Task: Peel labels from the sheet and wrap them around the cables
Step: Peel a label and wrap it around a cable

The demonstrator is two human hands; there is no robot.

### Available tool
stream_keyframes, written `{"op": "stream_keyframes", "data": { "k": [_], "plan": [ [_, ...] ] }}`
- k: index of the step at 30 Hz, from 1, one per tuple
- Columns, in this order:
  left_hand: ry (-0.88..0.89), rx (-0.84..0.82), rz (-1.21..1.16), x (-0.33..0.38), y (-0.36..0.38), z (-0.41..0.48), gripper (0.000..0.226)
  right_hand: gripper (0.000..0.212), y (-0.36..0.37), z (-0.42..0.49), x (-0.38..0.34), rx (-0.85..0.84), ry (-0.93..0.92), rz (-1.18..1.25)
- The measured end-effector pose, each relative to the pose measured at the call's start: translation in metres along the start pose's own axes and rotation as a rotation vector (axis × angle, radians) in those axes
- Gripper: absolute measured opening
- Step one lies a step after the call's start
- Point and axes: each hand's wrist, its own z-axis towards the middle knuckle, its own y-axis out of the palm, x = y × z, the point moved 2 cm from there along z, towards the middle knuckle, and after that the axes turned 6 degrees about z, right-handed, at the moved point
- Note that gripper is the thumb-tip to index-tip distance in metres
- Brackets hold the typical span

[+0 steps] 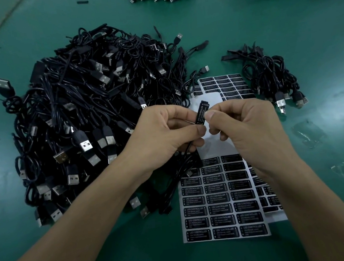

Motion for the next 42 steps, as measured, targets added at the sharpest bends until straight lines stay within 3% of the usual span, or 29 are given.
{"op": "stream_keyframes", "data": {
  "k": [42],
  "plan": [
    [0.015, -0.001, 0.009, -0.0009, 0.0006, 0.0001, 0.016, 0.019, 0.0008, -0.0005, 0.0013, 0.023, -0.045, -0.066]
  ]
}}
